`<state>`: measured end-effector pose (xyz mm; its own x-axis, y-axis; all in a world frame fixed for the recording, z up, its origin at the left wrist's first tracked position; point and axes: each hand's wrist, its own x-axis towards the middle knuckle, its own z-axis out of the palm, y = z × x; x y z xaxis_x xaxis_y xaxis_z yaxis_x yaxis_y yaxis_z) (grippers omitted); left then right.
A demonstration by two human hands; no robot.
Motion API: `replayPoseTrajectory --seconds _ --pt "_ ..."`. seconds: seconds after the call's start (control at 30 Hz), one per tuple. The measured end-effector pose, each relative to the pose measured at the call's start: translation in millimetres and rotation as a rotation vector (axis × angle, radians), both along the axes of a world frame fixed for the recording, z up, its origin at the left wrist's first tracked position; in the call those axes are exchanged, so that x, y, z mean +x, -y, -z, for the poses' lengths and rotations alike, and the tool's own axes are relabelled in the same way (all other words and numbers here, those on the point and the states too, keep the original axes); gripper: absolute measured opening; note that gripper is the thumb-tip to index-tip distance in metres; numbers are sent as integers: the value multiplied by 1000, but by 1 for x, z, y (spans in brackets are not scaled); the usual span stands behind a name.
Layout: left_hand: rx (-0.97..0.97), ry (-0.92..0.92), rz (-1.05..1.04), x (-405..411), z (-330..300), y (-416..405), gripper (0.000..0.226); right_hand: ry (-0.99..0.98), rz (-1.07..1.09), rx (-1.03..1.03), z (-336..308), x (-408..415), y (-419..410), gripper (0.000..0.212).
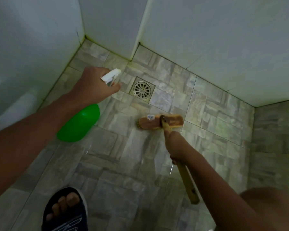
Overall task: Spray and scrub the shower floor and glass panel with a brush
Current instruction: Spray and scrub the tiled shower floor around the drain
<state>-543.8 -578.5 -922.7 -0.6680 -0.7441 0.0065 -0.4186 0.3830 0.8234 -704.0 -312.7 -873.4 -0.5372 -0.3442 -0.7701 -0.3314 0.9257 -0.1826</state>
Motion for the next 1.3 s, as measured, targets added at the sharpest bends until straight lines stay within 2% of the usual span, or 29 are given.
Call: replayPoseTrajectory --seconds 0.07,0.17,0.27,0.33,0.43,0.47,0.5,0.53,0.6,0.8,0.83,0.9,0.97,1.17,1.3 --pt "47 2 15 -2 3 4 39 -26 -4 -27 5 1 18 40" --pt "17 18 35 -4 4 7 40 -92 -171 -86 11 -27 70 26" --pt "0 36 55 -3 4 7 43 -99 -153 -105 10 -53 106 39" --pt "40 67 88 1 4 3 43 -98 -159 -95 4 -49 90 35" --pt "41 166 127 13 0 -10 38 -30 -176 -49 -3 -19 23 30" --pt "47 170 131 17 -1 -14 41 1 -138 -4 -6 -10 0 28" --pt "55 165 127 22 -2 -17 49 22 -100 49 -8 0 -16 19" --pt "54 158 122 27 -1 -18 54 29 -62 84 -11 9 -25 19" --pt "34 158 108 34 -2 -19 57 14 -84 81 -6 19 -27 33" --pt "-19 129 91 41 -13 -23 58 52 -106 -155 3 18 86 39" --pt "-36 118 79 43 -16 -23 58 50 -110 -197 4 15 106 40" --pt "-55 88 20 47 -17 -22 48 58 -104 -217 5 13 134 28" --pt "-62 75 -67 51 -20 -23 42 75 -58 -222 8 18 137 24" --pt "-113 17 -274 87 -27 -17 37 87 -174 -158 22 66 55 37" --pt "-99 141 -324 97 -22 -10 45 84 -208 -134 22 78 48 44"
